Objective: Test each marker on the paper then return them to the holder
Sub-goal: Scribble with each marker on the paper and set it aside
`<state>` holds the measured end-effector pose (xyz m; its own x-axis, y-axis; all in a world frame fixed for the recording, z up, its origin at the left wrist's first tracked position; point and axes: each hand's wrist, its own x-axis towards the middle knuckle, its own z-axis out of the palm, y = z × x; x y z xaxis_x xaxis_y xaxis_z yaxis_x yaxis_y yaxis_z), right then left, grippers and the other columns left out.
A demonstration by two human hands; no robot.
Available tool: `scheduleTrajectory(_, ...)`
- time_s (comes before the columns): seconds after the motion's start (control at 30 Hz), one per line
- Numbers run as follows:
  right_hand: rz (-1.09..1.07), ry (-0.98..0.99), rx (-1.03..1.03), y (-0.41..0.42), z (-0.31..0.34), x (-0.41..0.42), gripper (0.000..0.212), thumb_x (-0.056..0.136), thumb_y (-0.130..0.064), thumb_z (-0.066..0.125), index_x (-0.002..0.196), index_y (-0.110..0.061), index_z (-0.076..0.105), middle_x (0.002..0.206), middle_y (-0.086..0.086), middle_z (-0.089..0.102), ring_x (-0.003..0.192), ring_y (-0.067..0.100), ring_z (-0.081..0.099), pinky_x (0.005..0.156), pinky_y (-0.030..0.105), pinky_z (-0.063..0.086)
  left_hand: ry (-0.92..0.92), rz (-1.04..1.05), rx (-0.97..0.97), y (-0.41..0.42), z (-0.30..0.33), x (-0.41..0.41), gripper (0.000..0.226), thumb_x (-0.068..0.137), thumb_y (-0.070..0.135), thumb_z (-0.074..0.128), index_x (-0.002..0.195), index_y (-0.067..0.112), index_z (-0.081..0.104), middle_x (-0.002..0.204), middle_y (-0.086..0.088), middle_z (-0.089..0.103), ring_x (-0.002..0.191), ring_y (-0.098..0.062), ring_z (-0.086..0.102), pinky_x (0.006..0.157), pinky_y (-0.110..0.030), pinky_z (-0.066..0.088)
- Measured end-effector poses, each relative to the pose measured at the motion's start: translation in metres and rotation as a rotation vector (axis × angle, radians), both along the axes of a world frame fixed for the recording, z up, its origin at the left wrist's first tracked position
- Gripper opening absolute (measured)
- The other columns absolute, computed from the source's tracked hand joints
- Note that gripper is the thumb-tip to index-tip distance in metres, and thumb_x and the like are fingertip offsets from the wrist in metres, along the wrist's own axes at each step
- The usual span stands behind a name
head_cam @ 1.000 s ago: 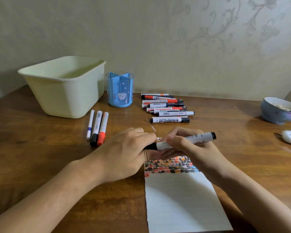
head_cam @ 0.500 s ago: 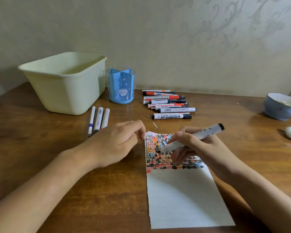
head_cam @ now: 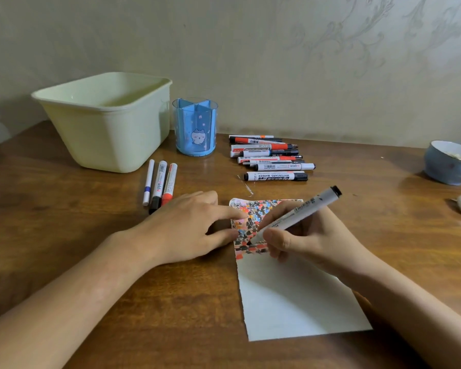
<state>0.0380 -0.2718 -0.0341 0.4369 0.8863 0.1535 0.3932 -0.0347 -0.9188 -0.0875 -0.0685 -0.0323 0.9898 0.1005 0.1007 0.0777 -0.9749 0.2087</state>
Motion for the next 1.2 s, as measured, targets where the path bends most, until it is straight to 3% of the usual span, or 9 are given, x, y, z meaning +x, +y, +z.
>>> scheduleTrajectory(0.17,-0.045,-0.083,-0.042,0.0012,-0.0011,-0.0038,0.006,0.088,-0.017,0.074,0.091,-0.013,0.071,0.079,0.008,0.074,0.069,0.023,0.073,0.062,0.033,0.06,-0.007,0.006,-0.024,-0.0012,-0.0006,0.0008,0.044,0.093,0.062,0.046,0.137,0.058,0.041,0.088,0.014,0.042,0.088,-0.003,0.046,0.072,-0.022,0.04)
scheduleTrajectory(0.33,-0.045,-0.098,-0.067,0.0014,-0.0012,-0.0062,0.014,0.086,-0.025,0.075,0.093,-0.013,0.071,0.08,0.003,0.074,0.07,0.021,0.073,0.063,0.03,0.059,-0.01,0.001,-0.015,-0.0004,-0.002,0.0025,0.046,0.094,0.061,0.046,0.139,0.057,0.038,0.088,0.014,0.043,0.087,-0.001,0.045,0.066,-0.018,0.033)
scheduleTrajectory(0.53,-0.031,-0.136,-0.068,0.0021,-0.0002,-0.0087,0.002,0.089,-0.013,0.074,0.09,-0.014,0.072,0.079,0.006,0.074,0.068,0.021,0.072,0.064,0.031,0.061,-0.015,0.0,-0.016,-0.0005,-0.0026,0.0027,0.046,0.094,0.06,0.046,0.139,0.057,0.037,0.086,0.015,0.042,0.086,-0.002,0.044,0.069,-0.02,0.034)
scheduleTrajectory(1.2,-0.026,-0.168,-0.083,0.0016,0.0003,-0.0095,0.005,0.089,-0.016,0.074,0.089,-0.021,0.072,0.08,0.001,0.074,0.069,0.02,0.073,0.063,0.03,0.06,-0.005,-0.003,-0.012,0.0005,-0.0031,0.0036,0.048,0.093,0.061,0.046,0.14,0.056,0.036,0.085,0.017,0.041,0.084,0.002,0.041,0.066,-0.019,0.031)
